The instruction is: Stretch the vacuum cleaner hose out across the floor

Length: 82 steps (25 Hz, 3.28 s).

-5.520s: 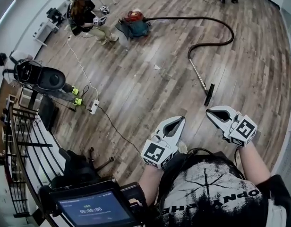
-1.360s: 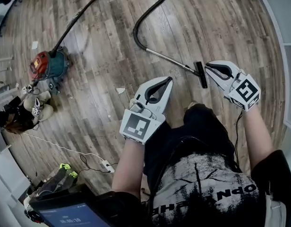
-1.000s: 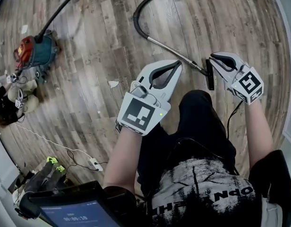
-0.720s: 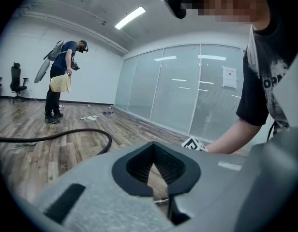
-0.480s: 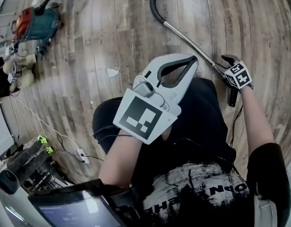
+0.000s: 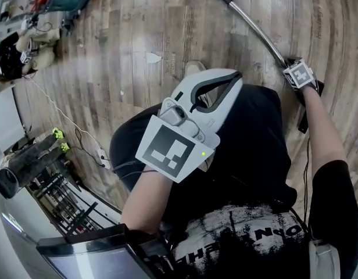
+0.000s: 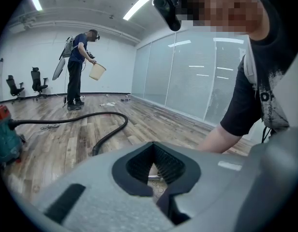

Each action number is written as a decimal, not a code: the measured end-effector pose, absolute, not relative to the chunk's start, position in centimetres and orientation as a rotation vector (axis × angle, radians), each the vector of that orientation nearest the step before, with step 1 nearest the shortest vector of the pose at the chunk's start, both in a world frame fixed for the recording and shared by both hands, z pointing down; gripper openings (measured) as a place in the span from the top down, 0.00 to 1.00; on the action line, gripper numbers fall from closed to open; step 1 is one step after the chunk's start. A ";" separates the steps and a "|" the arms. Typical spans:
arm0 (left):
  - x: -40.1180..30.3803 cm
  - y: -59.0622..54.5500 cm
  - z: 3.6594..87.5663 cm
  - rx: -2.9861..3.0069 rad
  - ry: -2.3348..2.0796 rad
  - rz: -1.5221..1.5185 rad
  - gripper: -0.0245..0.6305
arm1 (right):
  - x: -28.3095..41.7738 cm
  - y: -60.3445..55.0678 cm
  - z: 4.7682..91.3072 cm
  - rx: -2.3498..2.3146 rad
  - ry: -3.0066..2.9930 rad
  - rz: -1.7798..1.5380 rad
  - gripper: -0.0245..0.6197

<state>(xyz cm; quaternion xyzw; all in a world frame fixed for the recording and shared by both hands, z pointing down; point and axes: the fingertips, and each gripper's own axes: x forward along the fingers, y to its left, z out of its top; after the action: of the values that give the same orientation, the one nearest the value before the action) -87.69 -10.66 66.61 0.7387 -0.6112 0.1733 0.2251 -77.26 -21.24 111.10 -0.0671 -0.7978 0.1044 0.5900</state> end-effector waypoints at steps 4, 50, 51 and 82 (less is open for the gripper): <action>-87.8 -8.5 67.6 1.989 -1.689 0.549 0.96 | -78.0 -20.2 112.8 -0.137 -1.830 0.227 0.61; -88.5 -29.3 98.8 0.976 -1.201 -0.945 0.68 | -77.0 -23.2 92.7 -0.003 -1.875 0.025 0.69; -88.6 -29.4 98.7 0.961 -1.189 -0.977 0.70 | -76.9 -23.2 92.6 -0.002 -1.878 0.022 0.69; -88.7 -32.5 87.8 1.225 -1.383 -0.750 0.81 | -71.7 -24.0 94.3 0.014 -1.843 -0.041 0.75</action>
<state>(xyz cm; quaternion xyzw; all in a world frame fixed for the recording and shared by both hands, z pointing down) -88.74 -32.52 87.77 0.5161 -0.5824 -0.3160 0.5428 -71.66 -24.02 94.25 0.0062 -0.7964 -0.0179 0.6045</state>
